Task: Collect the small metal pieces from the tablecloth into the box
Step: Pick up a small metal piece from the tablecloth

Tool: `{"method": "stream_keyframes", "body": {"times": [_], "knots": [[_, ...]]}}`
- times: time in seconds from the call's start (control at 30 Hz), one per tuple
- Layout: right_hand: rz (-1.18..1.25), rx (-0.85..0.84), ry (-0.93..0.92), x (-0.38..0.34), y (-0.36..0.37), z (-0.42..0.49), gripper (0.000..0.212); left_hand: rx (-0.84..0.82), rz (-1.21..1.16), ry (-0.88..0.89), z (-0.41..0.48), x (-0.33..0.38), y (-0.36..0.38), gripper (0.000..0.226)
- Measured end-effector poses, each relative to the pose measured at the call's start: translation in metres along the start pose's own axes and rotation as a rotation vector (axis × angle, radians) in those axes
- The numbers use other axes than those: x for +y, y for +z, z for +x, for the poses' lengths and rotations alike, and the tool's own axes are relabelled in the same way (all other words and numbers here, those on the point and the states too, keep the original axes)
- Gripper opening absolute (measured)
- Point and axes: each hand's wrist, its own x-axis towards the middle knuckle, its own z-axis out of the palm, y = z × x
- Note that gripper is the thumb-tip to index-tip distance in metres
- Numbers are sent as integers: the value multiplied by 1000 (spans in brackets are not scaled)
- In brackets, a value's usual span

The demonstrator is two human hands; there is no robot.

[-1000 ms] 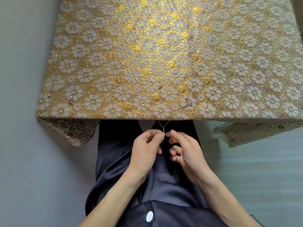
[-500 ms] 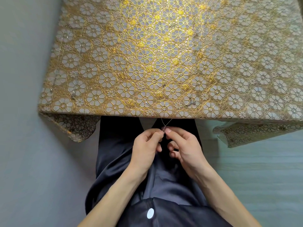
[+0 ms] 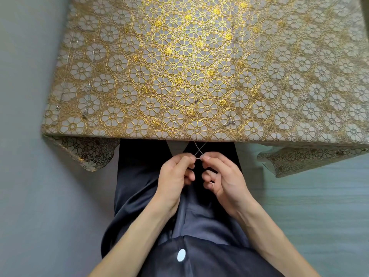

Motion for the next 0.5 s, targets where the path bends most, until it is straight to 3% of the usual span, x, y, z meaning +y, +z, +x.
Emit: {"method": "stream_keyframes", "body": {"times": [0.23, 0.37, 0.5], "knots": [[53, -12, 12, -3, 1, -2, 16, -13, -46, -17, -2, 2, 0, 13], [65, -44, -15, -5, 1, -4, 3, -36, -60, -19, -4, 4, 0, 12], [95, -72, -43, -6, 0, -7, 7, -70, -61, -14, -6, 7, 0, 13]]}}
